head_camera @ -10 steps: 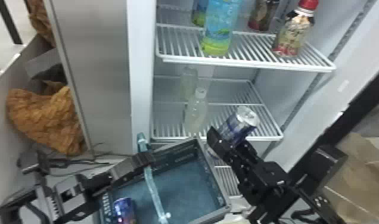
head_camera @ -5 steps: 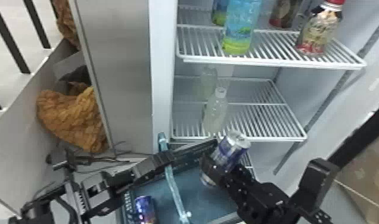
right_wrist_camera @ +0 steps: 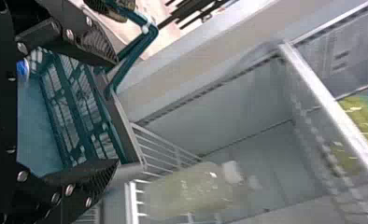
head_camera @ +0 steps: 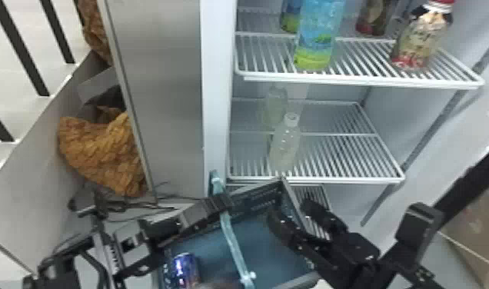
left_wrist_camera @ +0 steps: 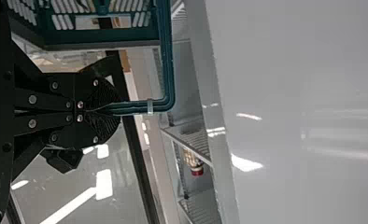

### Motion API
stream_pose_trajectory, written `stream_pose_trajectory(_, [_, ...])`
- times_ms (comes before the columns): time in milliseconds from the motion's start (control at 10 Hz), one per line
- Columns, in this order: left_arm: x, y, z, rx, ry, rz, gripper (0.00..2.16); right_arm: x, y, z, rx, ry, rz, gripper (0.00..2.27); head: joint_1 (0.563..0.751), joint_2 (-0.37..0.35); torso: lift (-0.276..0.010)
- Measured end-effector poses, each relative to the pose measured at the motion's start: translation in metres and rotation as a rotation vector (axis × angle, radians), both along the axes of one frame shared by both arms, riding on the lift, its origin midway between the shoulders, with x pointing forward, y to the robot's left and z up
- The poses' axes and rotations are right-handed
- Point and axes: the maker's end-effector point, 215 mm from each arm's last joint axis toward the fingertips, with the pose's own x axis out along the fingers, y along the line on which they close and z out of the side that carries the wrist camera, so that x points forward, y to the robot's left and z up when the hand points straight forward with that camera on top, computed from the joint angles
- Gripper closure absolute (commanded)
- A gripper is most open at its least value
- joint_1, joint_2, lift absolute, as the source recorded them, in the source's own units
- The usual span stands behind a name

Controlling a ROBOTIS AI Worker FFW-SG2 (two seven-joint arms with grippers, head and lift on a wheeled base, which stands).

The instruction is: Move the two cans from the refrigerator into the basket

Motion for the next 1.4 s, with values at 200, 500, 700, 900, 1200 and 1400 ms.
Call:
stream_pose_trajectory(200, [-0.001,0.001,-0.002,0.003,0.003,0.001,1.21,0.009,-0.028,0.019,-0.019,-0.117,-0.072,0.12,0.695,-0.155,-0.219])
stream_pose_trajectory(500, [-0.002,0.003,-0.004,0.005,0.009,0.005,1.21,0.002,-0.067,0.032,-0.072,-0.225,-0.166,0.13,0.695,-0.221,-0.219])
stream_pose_trajectory(700, [-0.003,0.004,-0.006,0.005,0.014,0.008,1.21,-0.013,-0.083,0.033,-0.108,-0.247,-0.194,0.15,0.695,-0.245,-0.219])
stream_pose_trajectory(900, [-0.005,0.006,-0.008,0.006,0.018,0.011,1.21,-0.031,-0.097,0.031,-0.145,-0.238,-0.206,0.16,0.695,-0.275,-0.219])
stream_pose_trajectory(1200, [-0.009,0.011,-0.01,0.011,0.023,0.023,1.21,-0.06,-0.124,0.027,-0.224,-0.212,-0.222,0.17,0.695,-0.321,-0.219])
stream_pose_trajectory(1400, [-0.012,0.016,-0.012,0.018,0.026,0.036,1.21,-0.073,-0.141,0.024,-0.265,-0.204,-0.229,0.18,0.695,-0.35,-0.219])
